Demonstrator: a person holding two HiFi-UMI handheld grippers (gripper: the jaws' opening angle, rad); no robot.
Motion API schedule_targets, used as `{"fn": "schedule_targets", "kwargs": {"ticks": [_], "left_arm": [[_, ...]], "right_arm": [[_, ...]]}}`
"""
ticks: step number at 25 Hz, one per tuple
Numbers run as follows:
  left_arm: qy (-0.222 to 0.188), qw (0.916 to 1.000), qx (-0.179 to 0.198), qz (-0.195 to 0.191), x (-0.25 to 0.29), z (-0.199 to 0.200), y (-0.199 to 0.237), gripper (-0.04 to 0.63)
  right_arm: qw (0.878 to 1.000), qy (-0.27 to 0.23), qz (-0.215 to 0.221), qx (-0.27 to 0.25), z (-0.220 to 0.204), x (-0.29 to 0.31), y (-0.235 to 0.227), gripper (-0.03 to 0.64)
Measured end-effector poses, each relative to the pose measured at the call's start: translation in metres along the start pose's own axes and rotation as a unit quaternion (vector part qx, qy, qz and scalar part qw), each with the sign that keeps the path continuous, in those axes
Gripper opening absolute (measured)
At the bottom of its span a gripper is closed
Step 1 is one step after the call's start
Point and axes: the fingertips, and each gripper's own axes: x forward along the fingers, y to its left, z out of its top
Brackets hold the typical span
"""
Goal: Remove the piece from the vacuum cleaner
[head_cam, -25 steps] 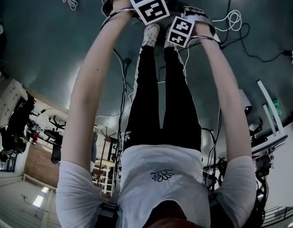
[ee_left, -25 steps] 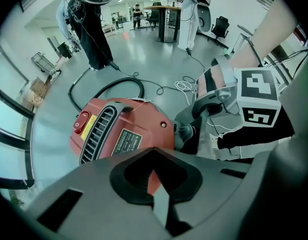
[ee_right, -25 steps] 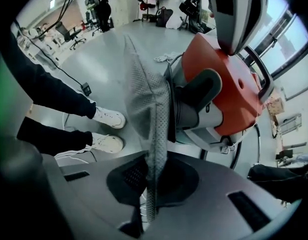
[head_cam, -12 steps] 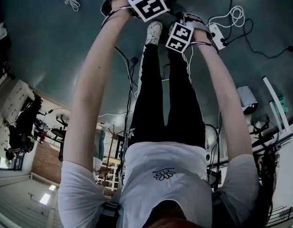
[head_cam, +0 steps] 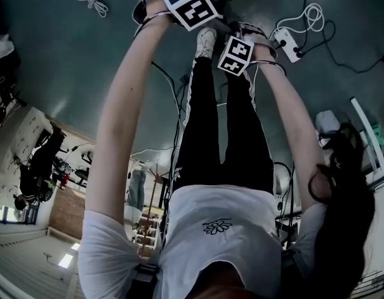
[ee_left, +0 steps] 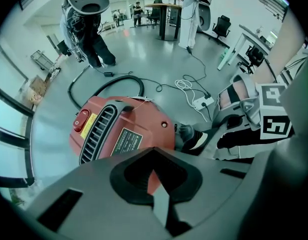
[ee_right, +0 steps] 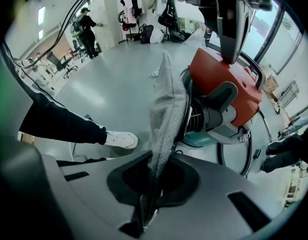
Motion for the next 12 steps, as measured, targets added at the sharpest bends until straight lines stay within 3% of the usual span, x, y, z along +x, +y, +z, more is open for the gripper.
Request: {"fn": "schedule_targets", "kwargs": {"ticks": [12], "left_arm": [[0.002,1.0,0.002,-0.005,0.0043,0.0012,-0.0029,0.002]], "right_arm": [[1.0,-0.019,0.016,0.007,-0.0002,0.0019,0.0073,0.023]]}}
